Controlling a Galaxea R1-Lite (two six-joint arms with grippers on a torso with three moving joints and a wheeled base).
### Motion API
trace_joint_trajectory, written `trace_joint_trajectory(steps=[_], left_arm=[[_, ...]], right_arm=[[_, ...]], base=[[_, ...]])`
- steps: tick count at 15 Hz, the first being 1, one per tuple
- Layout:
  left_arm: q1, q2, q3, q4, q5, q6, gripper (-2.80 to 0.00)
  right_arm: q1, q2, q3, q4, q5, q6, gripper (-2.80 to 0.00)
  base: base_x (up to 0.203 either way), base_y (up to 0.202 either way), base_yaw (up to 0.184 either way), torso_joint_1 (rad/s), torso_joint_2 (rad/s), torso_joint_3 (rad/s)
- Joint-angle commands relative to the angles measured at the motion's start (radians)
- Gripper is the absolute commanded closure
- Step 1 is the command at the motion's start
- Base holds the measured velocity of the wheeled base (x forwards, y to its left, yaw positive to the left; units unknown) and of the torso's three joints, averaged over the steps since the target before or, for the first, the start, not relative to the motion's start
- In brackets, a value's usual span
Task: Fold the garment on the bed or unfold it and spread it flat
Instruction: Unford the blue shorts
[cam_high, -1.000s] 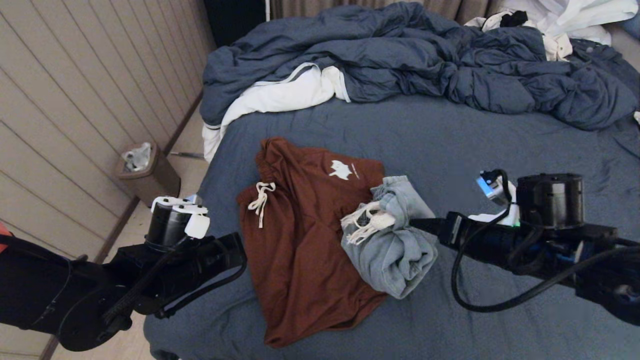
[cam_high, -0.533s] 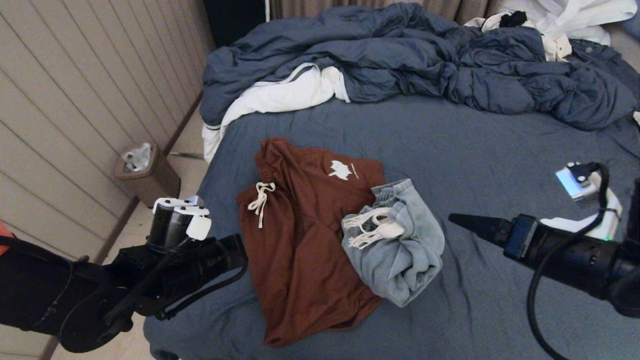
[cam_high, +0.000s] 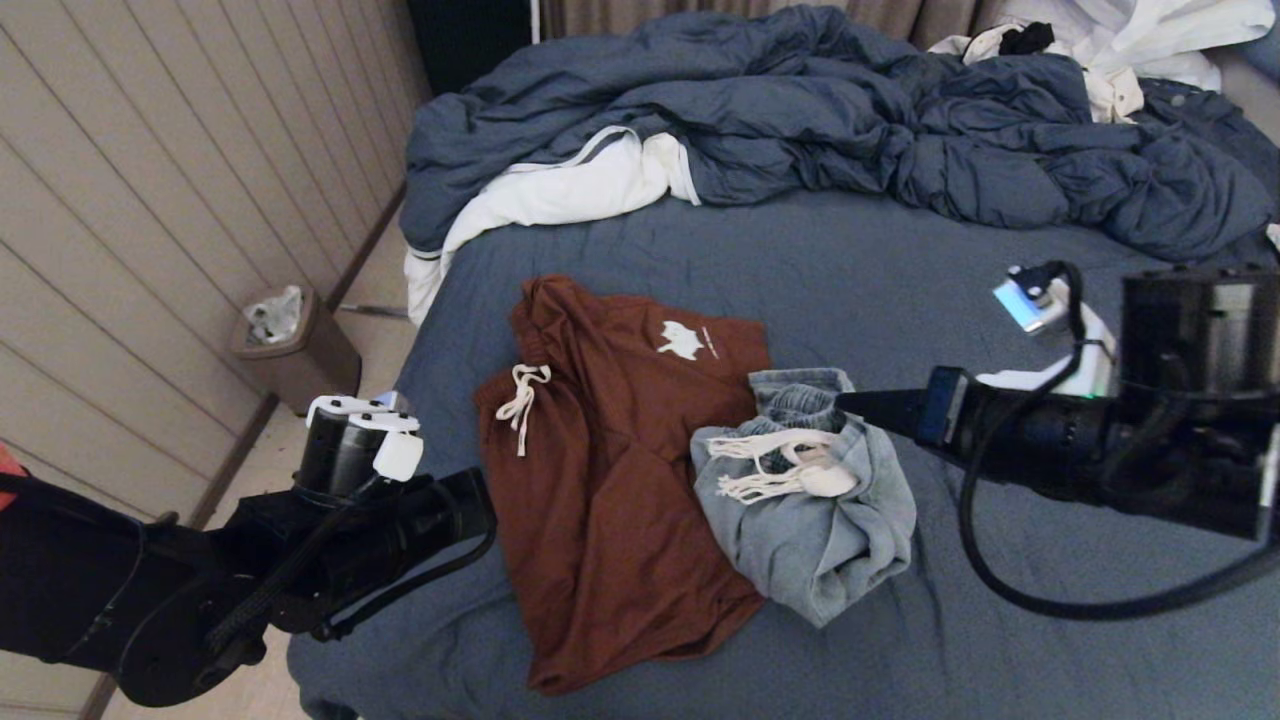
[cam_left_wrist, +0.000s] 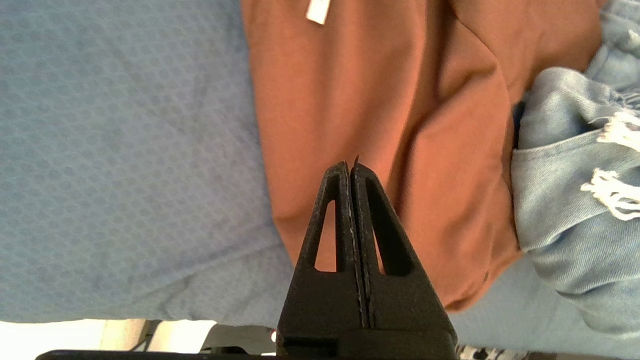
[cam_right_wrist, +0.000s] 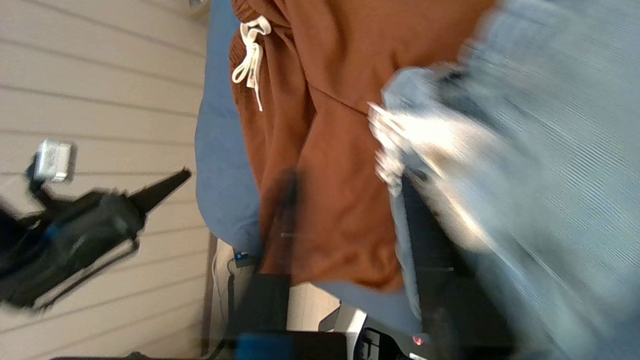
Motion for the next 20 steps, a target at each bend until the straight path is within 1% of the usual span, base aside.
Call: trace_joint_trajectory(steps=[1, 3, 6, 8, 10, 13, 14, 16, 18, 20], left_arm=[[-0.006, -0.008, 0.007, -0.004, 0.002, -0.003, 0.0], [-0.015, -0.006, 0.013, -0.024, 0.003, -0.002, 0.0], [-0.027, 0.003, 0.025, -0.06, 0.009, 0.002, 0.0], [-0.035, 0.003, 0.029, -0.068, 0.012, 0.002, 0.0], [-0.038, 0.003, 0.029, -0.068, 0.012, 0.002, 0.0], [-0.04, 0.006, 0.033, -0.067, 0.012, 0.003, 0.0], [-0.041, 0.012, 0.033, -0.068, 0.011, 0.003, 0.0], [-0.051, 0.03, 0.033, -0.069, 0.012, 0.002, 0.0], [-0.056, 0.033, 0.033, -0.07, 0.012, 0.002, 0.0], [-0.061, 0.029, 0.035, -0.07, 0.012, 0.002, 0.0]], right_arm=[[0.043, 0.215, -0.176, 0.085, -0.028, 0.001, 0.0], [0.092, 0.303, -0.269, 0.16, -0.073, -0.001, 0.0], [0.14, 0.346, -0.337, 0.38, -0.119, -0.022, 0.0], [0.13, 0.356, -0.313, 0.418, -0.146, -0.031, 0.0], [0.113, 0.339, -0.282, 0.419, -0.148, -0.042, 0.0], [0.051, 0.256, -0.187, 0.416, -0.156, -0.074, 0.0], [0.015, 0.241, -0.167, 0.413, -0.164, -0.085, 0.0], [-0.065, 0.207, -0.168, 0.408, -0.171, -0.101, 0.0], [-0.128, 0.151, -0.181, 0.405, -0.171, -0.111, 0.0], [-0.201, 0.121, -0.197, 0.404, -0.173, -0.141, 0.0]], base=[[0.0, 0.0, 0.0, 0.0, 0.0, 0.0], [0.0, 0.0, 0.0, 0.0, 0.0, 0.0], [0.0, 0.0, 0.0, 0.0, 0.0, 0.0], [0.0, 0.0, 0.0, 0.0, 0.0, 0.0], [0.0, 0.0, 0.0, 0.0, 0.0, 0.0], [0.0, 0.0, 0.0, 0.0, 0.0, 0.0], [0.0, 0.0, 0.0, 0.0, 0.0, 0.0], [0.0, 0.0, 0.0, 0.0, 0.0, 0.0], [0.0, 0.0, 0.0, 0.0, 0.0, 0.0], [0.0, 0.0, 0.0, 0.0, 0.0, 0.0]])
